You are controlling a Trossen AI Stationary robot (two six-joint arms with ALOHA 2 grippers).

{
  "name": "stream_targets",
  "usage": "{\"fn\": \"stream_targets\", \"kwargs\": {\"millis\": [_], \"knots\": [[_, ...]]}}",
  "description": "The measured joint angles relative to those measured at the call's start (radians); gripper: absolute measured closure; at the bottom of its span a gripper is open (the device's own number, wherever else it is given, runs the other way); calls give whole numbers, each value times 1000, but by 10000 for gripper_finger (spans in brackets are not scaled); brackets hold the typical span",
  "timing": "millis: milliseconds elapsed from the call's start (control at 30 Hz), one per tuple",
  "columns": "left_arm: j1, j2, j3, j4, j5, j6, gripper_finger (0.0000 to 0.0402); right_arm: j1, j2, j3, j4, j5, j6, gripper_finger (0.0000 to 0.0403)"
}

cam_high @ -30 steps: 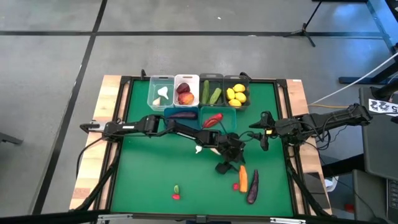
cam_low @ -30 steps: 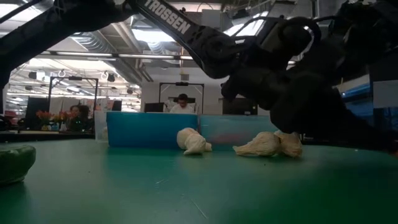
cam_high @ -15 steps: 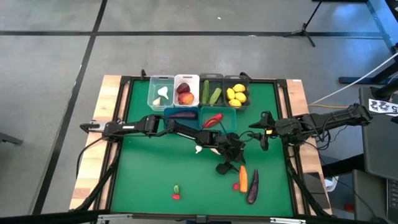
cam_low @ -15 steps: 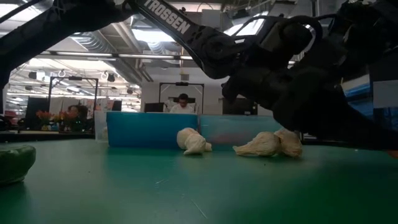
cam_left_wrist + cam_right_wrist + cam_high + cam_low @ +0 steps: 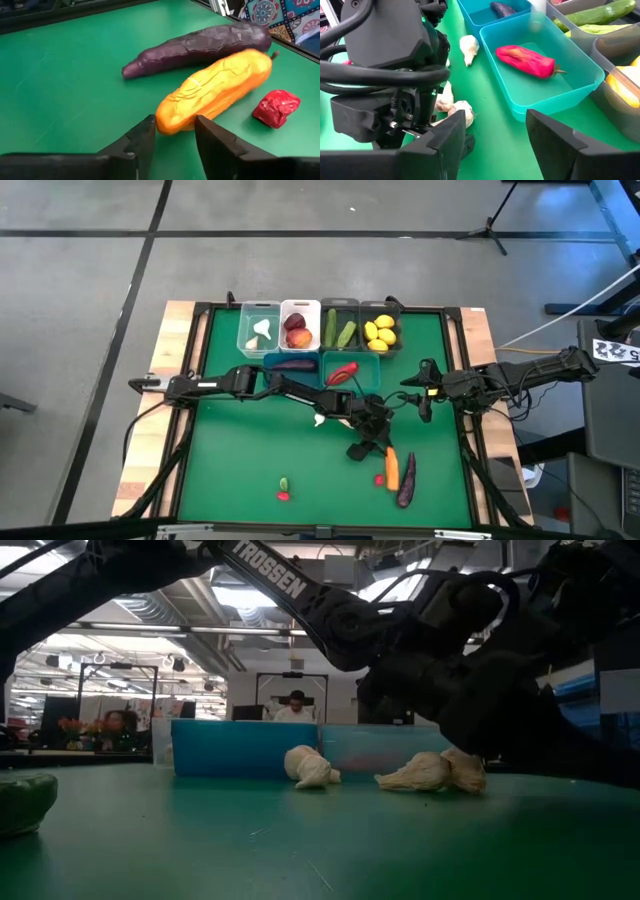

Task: Sort produce into baskets
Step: Put the orange chili pepper into the light blue bin

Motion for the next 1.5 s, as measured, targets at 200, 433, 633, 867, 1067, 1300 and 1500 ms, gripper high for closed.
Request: {"fn": "stream_targets", "kwargs": {"millis": [200,433,633,867,1067,1300,1500], "knots": [[0,0,0,0,0,-20,312,0,0,0,0,0,0,194],[7,-1,0,-2,0,-62,362,0,0,0,-1,0,0,194],[35,-5,0,-4,-1,-143,382,0,0,0,-3,0,-7,194],[60,-9,0,-19,16,-237,384,0,0,0,-6,0,-7,194],[57,-70,0,-125,25,-211,384,0,0,0,-9,-2,-9,194],[54,-174,0,-408,-9,-168,384,0,0,0,-10,-3,-10,194],[68,-318,1,-782,-301,-57,385,0,0,0,-11,-3,-10,194]]}}
